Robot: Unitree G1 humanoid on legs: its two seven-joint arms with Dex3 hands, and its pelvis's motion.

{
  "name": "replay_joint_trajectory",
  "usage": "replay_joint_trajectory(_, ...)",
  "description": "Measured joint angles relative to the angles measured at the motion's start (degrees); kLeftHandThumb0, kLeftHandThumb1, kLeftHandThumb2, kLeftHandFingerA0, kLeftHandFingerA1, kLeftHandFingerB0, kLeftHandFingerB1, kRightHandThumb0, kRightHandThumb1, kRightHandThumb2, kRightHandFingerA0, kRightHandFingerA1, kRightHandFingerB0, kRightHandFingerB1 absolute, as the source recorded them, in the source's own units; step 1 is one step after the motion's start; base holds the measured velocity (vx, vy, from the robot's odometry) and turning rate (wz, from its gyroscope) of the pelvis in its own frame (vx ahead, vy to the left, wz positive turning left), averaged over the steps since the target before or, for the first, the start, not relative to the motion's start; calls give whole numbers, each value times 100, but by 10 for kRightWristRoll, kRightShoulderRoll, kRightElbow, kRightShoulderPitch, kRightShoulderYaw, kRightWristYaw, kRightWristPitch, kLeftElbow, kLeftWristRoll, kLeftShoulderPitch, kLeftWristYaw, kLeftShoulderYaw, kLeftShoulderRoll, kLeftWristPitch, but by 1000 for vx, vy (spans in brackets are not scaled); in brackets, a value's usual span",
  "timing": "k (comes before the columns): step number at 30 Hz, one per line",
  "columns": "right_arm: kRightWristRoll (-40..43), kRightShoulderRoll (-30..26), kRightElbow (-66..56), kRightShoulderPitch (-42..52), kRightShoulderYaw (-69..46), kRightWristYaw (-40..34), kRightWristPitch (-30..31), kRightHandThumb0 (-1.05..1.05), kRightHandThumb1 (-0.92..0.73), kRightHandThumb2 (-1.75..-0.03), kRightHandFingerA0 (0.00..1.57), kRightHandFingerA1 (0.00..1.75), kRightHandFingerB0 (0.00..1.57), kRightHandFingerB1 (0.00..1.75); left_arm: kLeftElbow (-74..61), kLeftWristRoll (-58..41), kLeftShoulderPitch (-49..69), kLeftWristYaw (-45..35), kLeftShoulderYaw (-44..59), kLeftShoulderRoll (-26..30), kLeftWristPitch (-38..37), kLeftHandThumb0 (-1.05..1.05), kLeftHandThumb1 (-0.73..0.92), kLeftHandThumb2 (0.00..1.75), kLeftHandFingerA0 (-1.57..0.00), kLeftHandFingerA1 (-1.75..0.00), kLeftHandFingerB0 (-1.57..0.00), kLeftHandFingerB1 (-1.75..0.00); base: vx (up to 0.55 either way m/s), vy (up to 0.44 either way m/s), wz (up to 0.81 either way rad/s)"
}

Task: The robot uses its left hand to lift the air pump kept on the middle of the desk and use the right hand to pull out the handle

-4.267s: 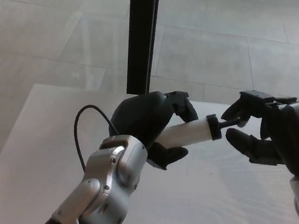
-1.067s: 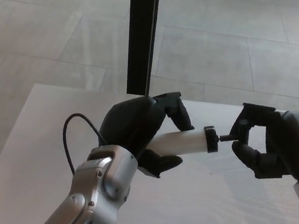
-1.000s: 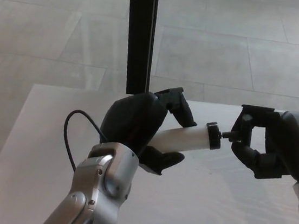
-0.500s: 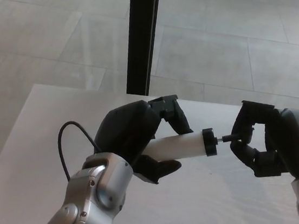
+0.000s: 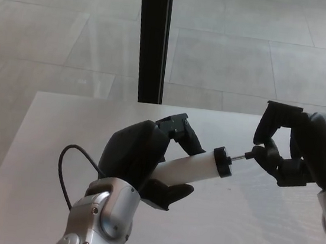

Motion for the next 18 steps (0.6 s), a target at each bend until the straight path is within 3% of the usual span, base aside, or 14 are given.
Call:
replay_joint_trajectory(13,8,0,1,-1,-11,0,-4,-22,-41,-128,101,175,83,152,-4,-3,22,-3,8,24,-2,-19,46,118,-120,-143,-102,-131,0,0,0)
replay_joint_trajectory(14,8,0,1,-1,-12,0,-5,-22,-40,-129,102,175,84,151,-5,-3,24,-2,9,24,-3,-12,48,119,-88,-175,-75,-163,0,0,0)
replay_joint_trajectory(17,9,-1,0,-1,-14,0,-5,-21,-39,-129,101,175,83,152,-7,-6,34,-1,13,24,-6,-14,52,114,-85,-175,-71,-164,0,0,0)
replay_joint_trajectory(18,9,-1,-1,-1,-16,0,-5,-28,-44,-120,128,144,101,126,-9,-6,38,-2,14,24,-6,-14,53,112,-84,-175,-71,-162,0,0,0)
